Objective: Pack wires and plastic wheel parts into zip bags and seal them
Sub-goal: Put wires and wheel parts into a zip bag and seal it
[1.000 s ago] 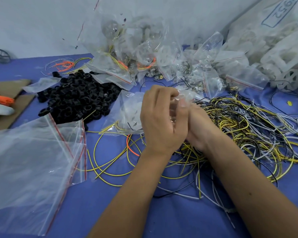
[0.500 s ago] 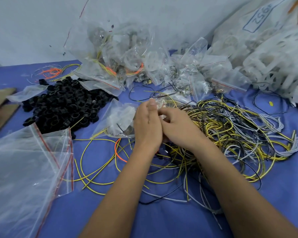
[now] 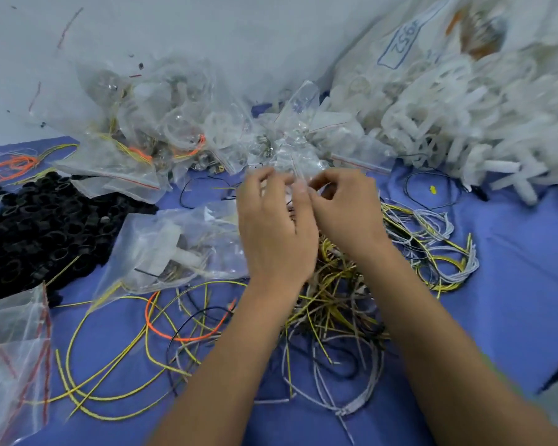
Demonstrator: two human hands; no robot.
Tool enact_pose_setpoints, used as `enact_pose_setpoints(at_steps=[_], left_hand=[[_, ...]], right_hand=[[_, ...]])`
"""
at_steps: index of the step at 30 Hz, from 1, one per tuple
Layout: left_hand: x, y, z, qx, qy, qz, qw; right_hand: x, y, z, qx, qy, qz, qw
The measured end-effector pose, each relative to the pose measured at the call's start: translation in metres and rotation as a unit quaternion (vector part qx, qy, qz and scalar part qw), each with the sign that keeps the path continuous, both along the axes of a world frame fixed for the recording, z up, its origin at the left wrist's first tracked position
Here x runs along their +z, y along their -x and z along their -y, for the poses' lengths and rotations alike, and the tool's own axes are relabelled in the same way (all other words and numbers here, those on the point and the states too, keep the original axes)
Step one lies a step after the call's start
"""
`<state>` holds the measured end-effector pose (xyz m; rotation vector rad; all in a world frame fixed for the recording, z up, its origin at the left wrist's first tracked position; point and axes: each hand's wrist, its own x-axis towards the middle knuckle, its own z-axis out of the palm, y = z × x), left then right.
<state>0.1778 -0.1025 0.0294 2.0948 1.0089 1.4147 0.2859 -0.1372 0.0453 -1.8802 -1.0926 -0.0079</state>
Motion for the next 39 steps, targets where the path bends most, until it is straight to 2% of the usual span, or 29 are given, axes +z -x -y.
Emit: enact_pose_setpoints(at_steps=[2,6,10,13,18,21,24,33,39], left_hand=[[0.004,-0.029,0.010,-0.052,-0.001,-0.038,0.998],[0.010,-0.090,0.027,-0.144,0.074,-0.105,0.981],[0.009,-0.145,0.048,-0.206,0.131,-0.149,0.958],[0.003,-0.175,0.068,-0.243,0.165,-0.146,0.945],[-0.011,-0.192,0.091,-0.255,0.187,-0.133,0.939],[-0.015,-0.193,0.094,-0.251,0.186,-0.131,0.941],[-0.014,-0.191,0.094,-0.245,0.201,-0.113,0.942],[0.003,-0.179,0.084,-0.210,0.249,-0.043,0.944],[0.028,-0.124,0.058,-0.171,0.146,0.022,0.974]], right_hand=[[0.003,-0.026,0.011,-0.034,0.005,-0.008,0.999],[-0.003,-0.086,0.036,-0.156,0.027,-0.012,0.987],[-0.016,-0.141,0.067,-0.313,0.100,0.041,0.944],[-0.020,-0.174,0.086,-0.367,0.092,-0.027,0.925],[-0.020,-0.209,0.104,-0.340,0.082,-0.121,0.929],[-0.020,-0.211,0.104,-0.304,0.071,-0.132,0.941],[-0.024,-0.206,0.105,-0.317,0.042,-0.127,0.939],[-0.018,-0.160,0.097,-0.392,-0.138,-0.090,0.905],[0.006,-0.100,0.067,-0.319,-0.282,-0.177,0.887]])
